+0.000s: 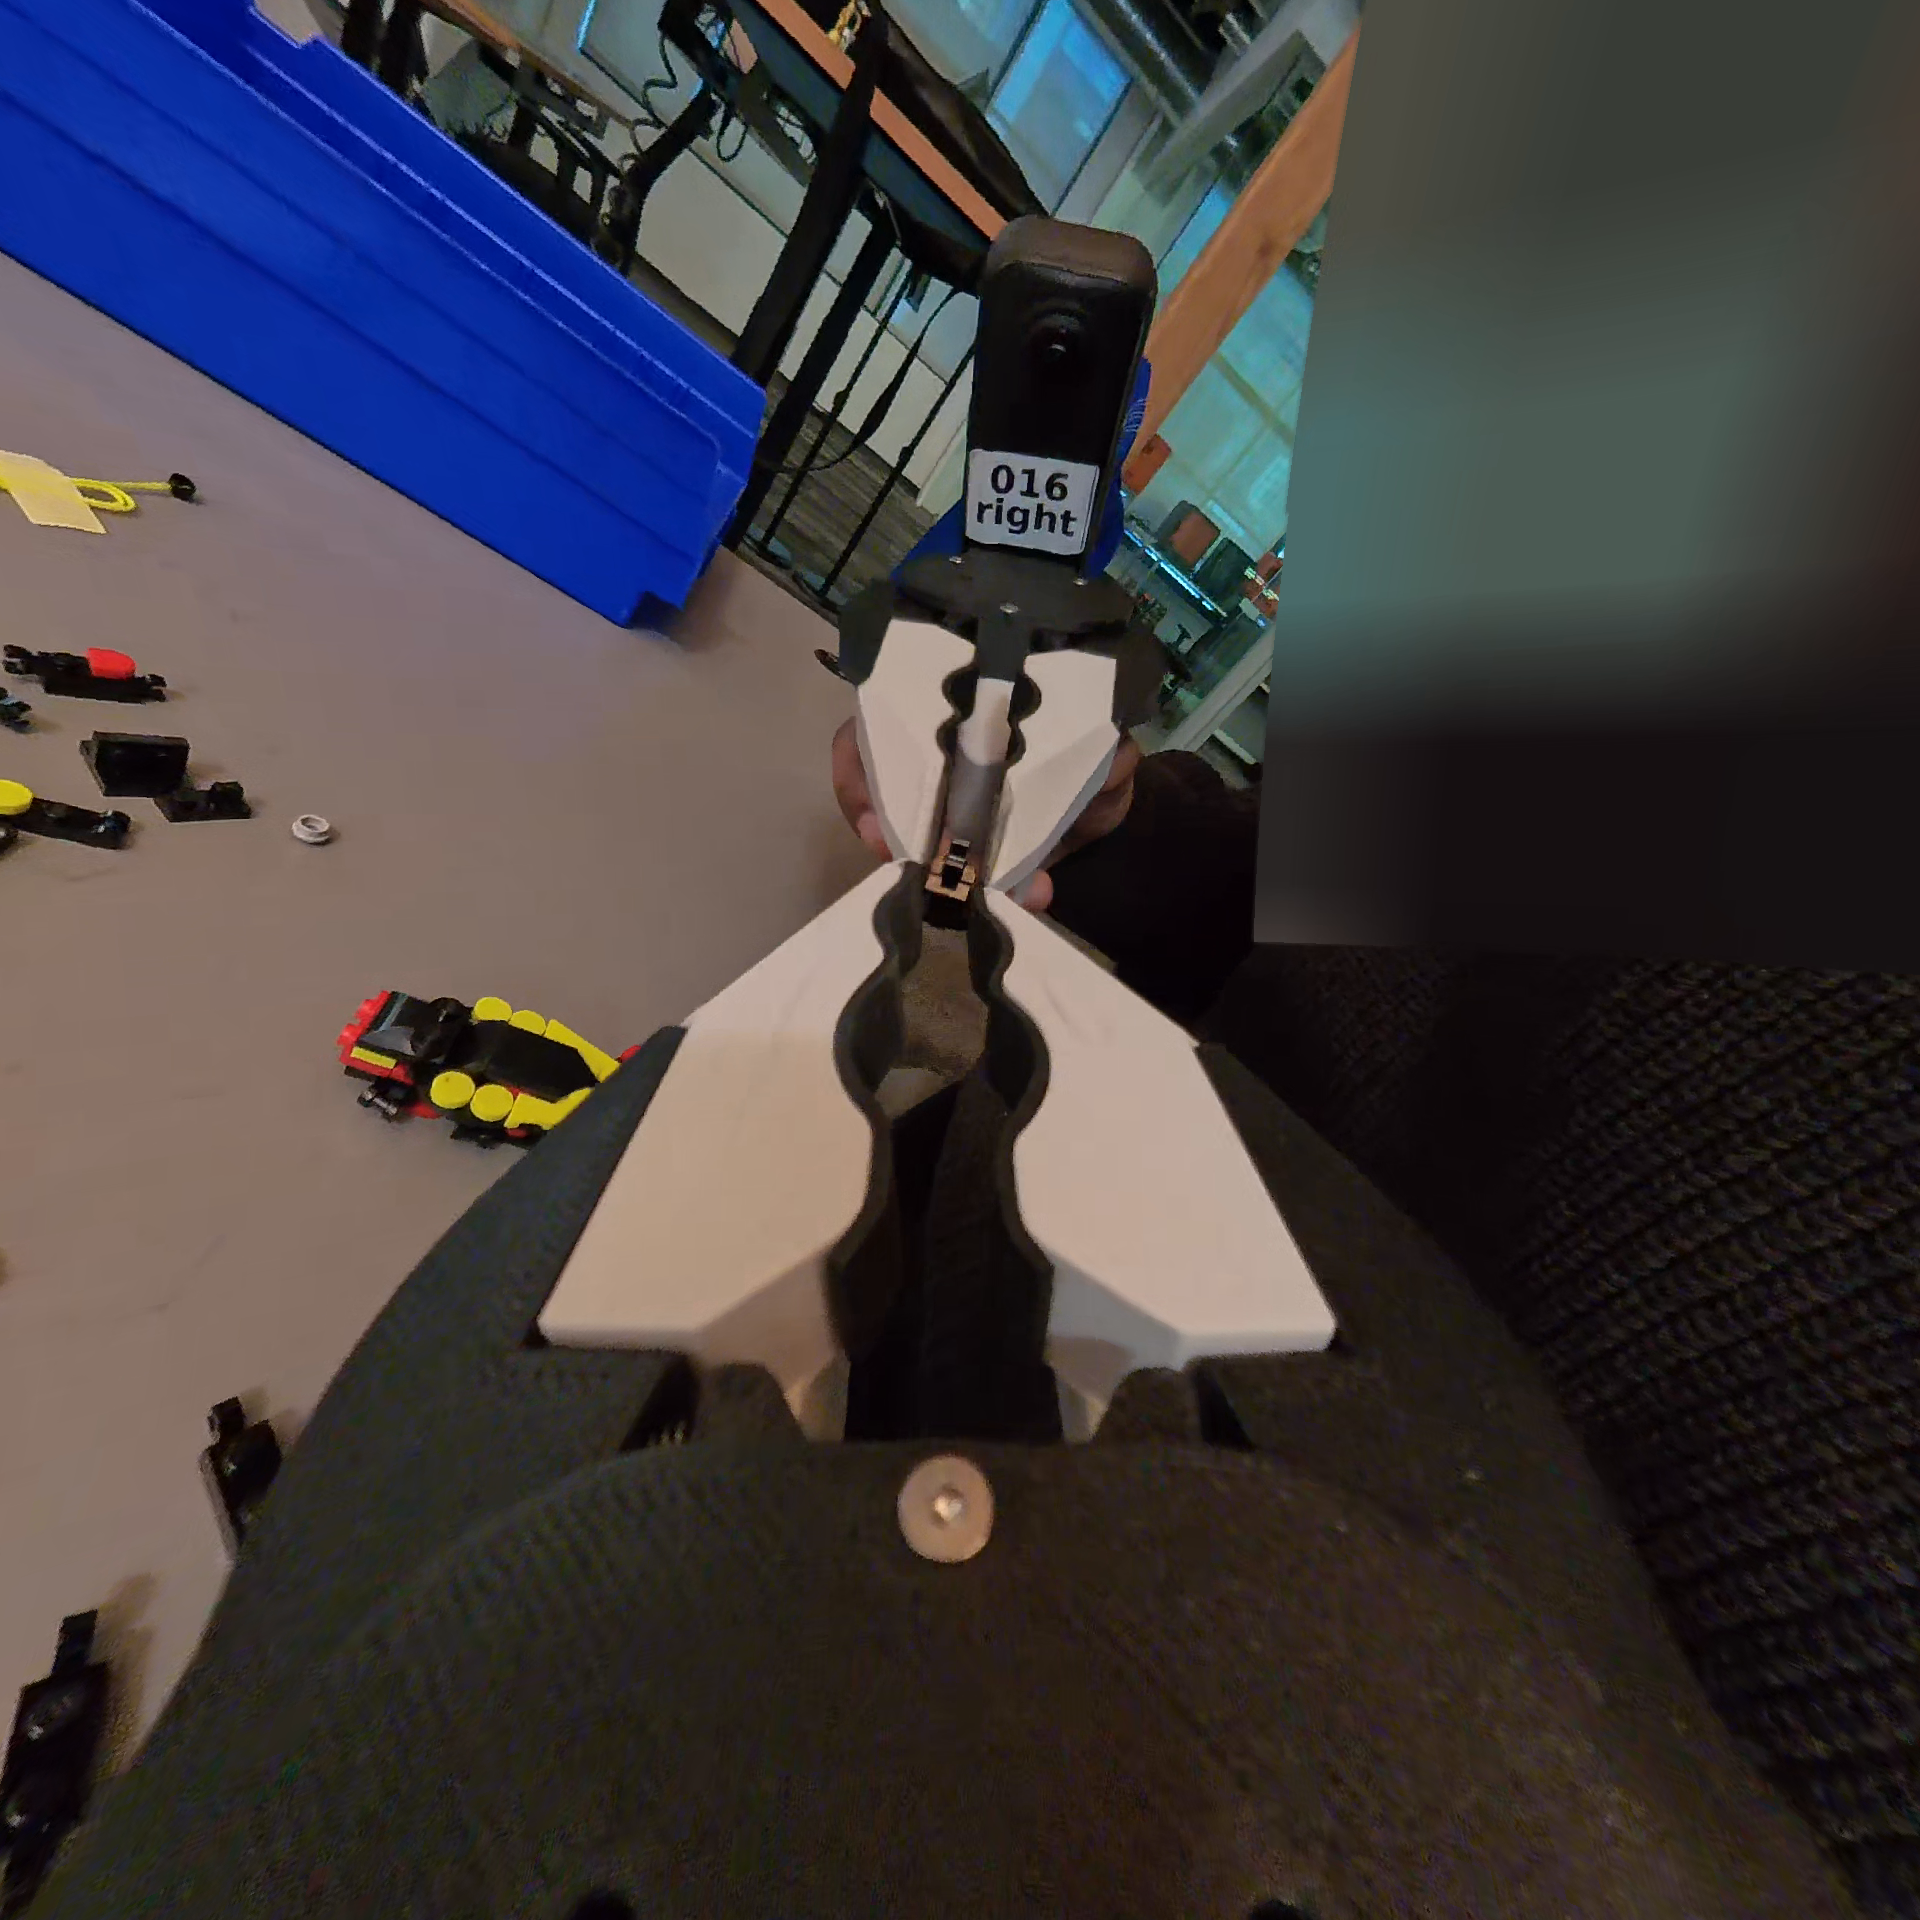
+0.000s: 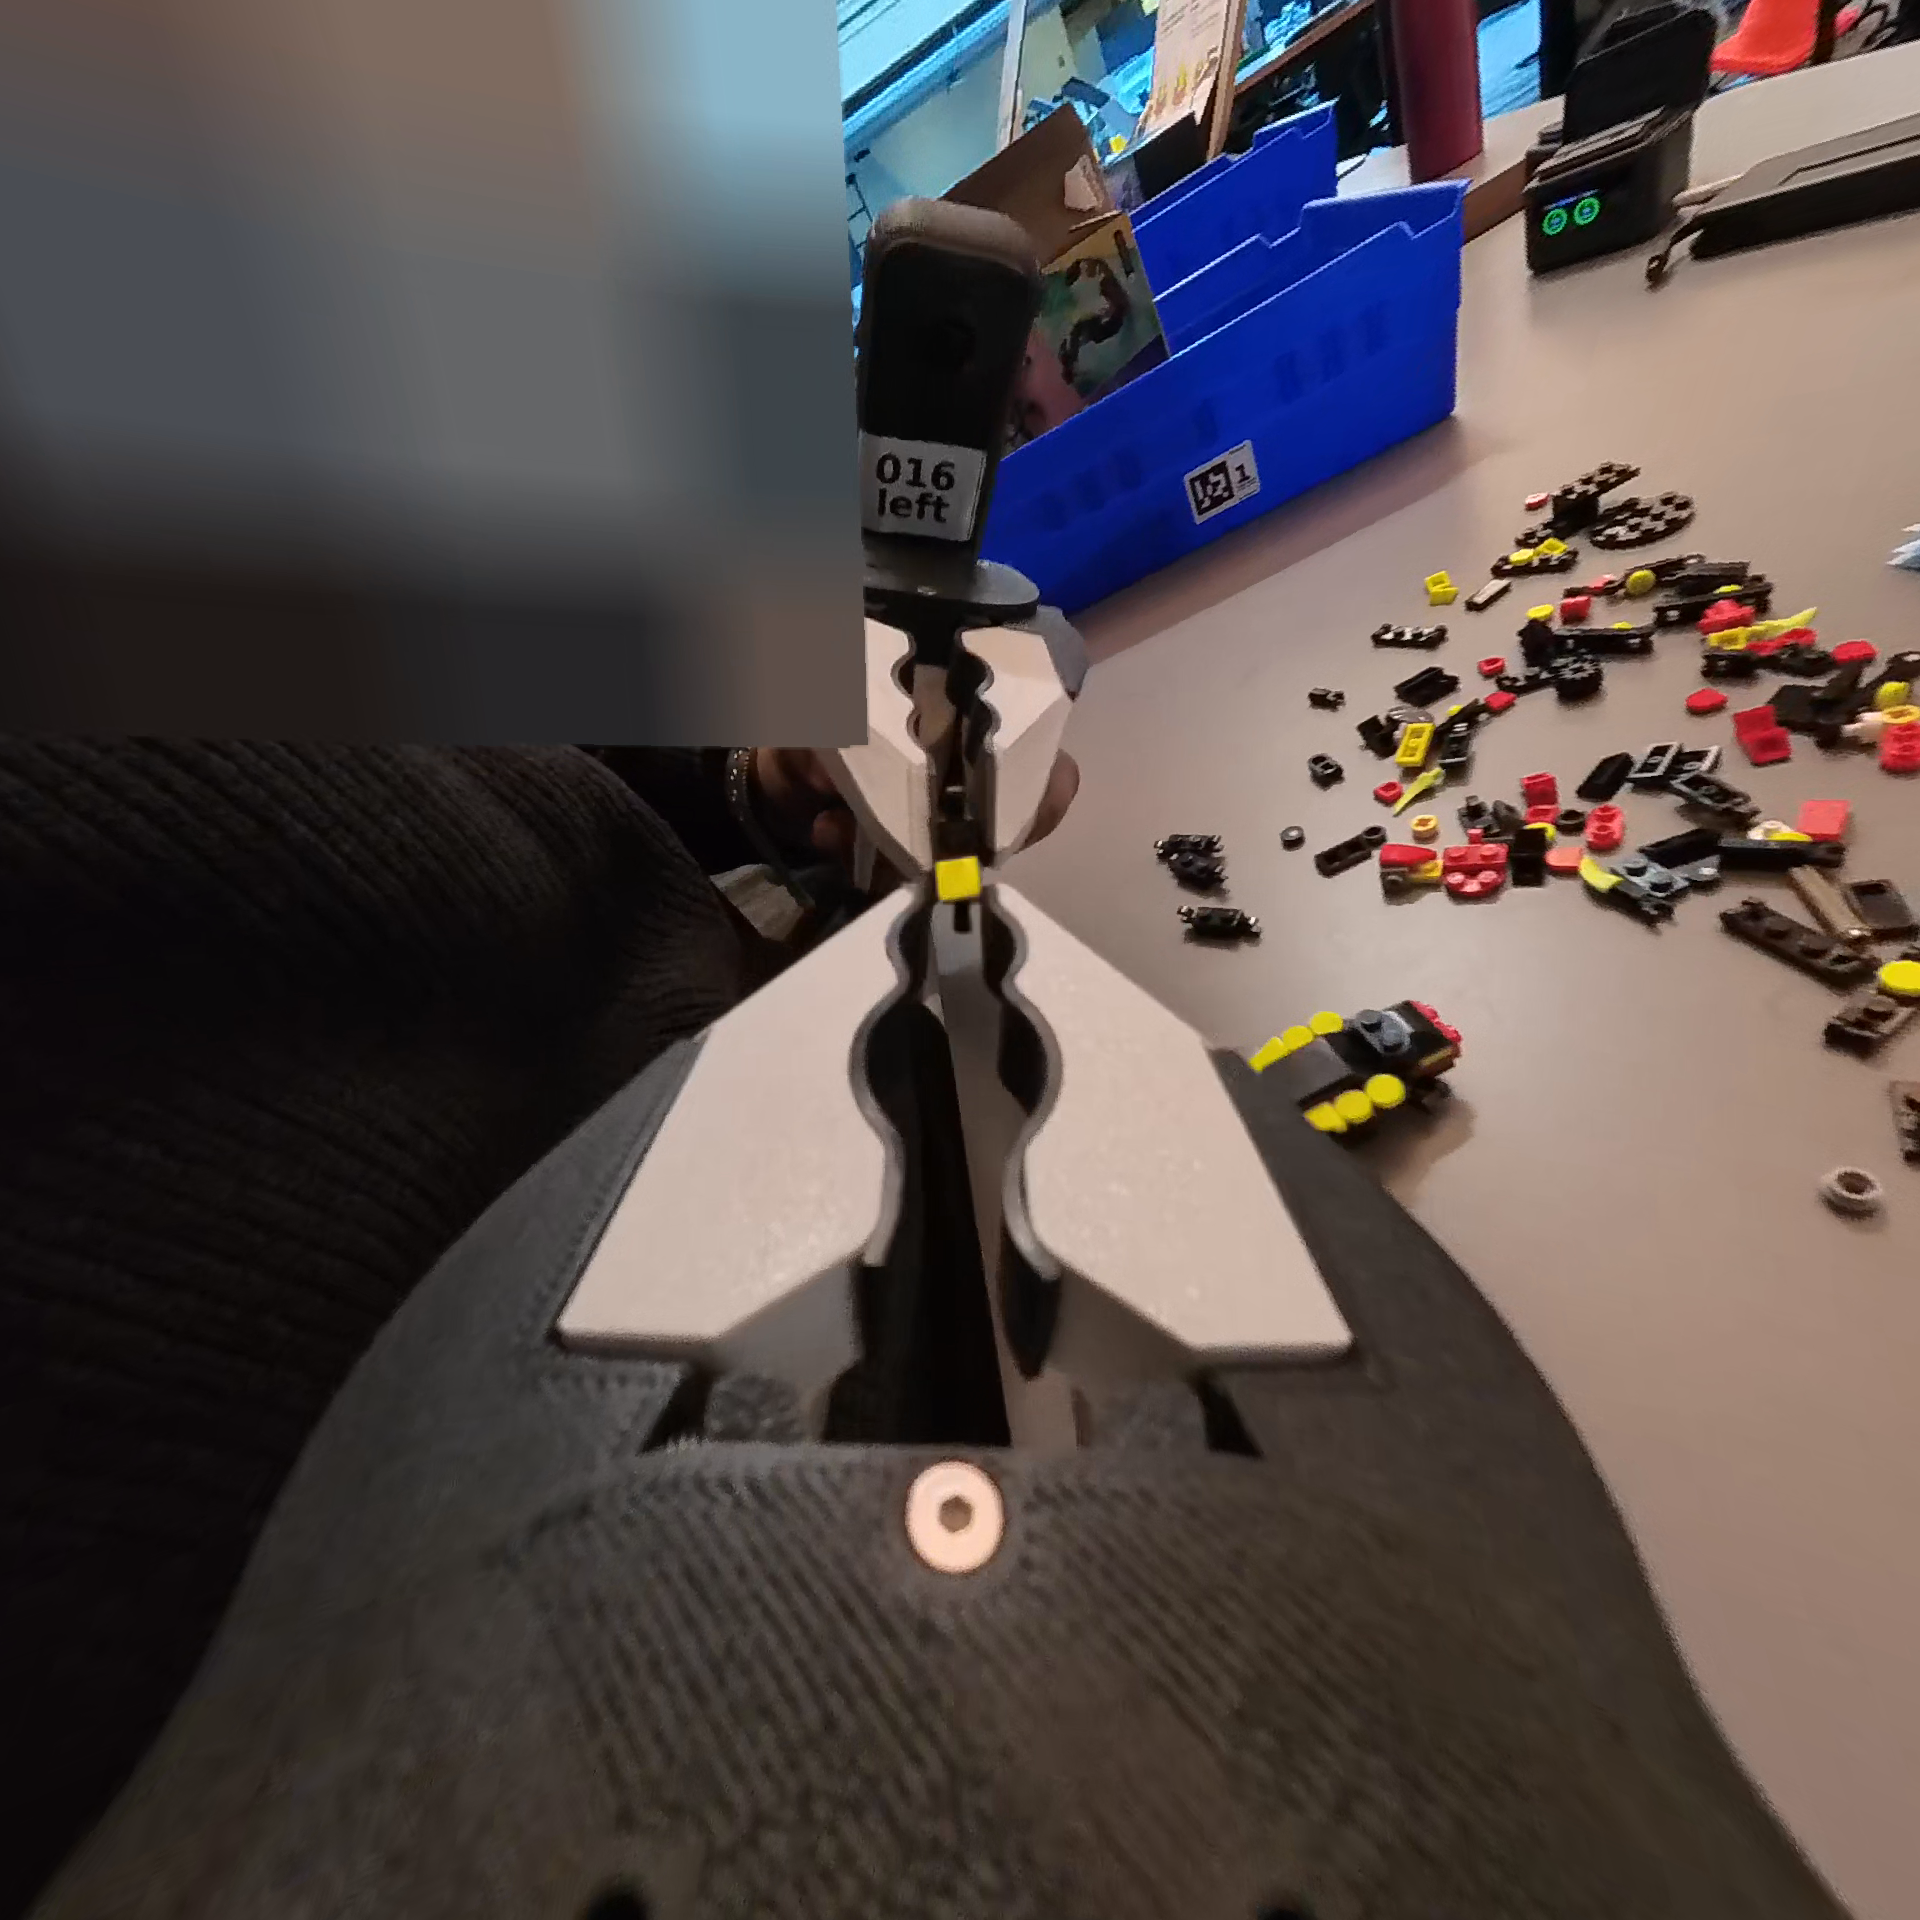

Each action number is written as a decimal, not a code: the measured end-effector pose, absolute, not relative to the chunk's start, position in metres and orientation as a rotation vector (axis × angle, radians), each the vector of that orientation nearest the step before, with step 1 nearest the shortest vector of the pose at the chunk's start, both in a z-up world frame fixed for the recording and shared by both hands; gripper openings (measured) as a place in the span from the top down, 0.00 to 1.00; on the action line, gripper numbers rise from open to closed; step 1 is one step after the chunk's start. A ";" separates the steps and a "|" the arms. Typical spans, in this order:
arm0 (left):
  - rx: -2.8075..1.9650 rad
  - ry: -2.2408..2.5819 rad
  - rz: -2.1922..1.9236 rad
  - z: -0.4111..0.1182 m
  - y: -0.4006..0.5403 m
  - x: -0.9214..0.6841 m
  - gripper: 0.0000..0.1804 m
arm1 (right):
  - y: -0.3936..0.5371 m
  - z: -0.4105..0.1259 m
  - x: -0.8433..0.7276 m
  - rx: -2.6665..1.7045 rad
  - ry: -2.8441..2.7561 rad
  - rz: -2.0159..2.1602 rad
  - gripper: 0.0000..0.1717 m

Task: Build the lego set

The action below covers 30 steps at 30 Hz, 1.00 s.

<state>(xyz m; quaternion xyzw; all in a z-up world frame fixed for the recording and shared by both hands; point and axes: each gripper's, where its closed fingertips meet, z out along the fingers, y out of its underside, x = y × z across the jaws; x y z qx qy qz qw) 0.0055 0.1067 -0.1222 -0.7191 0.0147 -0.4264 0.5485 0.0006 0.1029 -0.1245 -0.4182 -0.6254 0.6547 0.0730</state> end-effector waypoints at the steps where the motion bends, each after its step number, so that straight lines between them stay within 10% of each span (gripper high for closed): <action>1: -1.710 0.041 -1.005 -0.123 0.106 0.006 0.97 | 0.103 -0.125 0.000 -1.249 -1.885 1.947 0.97; 30: -1.806 0.071 -0.828 -0.139 0.112 0.001 0.97 | 0.109 -0.142 -0.004 -1.462 -1.942 1.816 0.97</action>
